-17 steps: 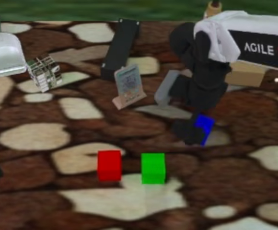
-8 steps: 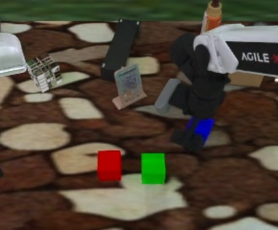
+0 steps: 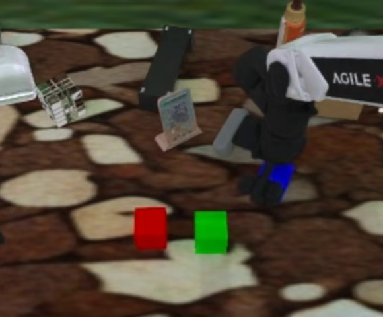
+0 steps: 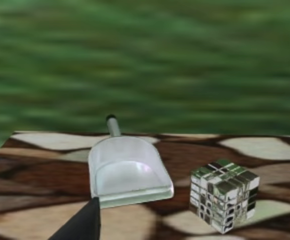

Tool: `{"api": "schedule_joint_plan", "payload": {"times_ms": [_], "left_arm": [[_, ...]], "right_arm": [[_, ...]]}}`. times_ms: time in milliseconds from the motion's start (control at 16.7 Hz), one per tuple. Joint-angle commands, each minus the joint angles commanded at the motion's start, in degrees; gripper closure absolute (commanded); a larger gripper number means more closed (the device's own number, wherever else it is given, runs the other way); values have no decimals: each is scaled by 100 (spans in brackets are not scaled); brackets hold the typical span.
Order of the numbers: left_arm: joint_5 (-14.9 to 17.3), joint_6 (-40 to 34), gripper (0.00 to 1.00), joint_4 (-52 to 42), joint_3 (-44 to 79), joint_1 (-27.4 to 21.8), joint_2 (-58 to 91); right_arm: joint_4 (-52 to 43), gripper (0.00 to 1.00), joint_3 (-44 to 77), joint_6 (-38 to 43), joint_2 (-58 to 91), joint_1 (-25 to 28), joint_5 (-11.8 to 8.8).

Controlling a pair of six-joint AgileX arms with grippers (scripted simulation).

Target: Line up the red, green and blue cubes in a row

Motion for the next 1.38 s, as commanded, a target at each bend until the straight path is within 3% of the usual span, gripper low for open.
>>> {"api": "schedule_joint_plan", "payload": {"times_ms": [240,300,900,1380], "left_arm": [[0,0,0,0,0,0,0],[0,0,0,0,0,0,0],[0,0,0,0,0,0,0],[0,0,0,0,0,0,0]], "right_arm": [[0,98,0,0,0,0,0],[0,100,0,0,0,0,0],[-196,100,96,52,-207,26,-71],[-1433,100,912,46,-625,67,-75]]}}
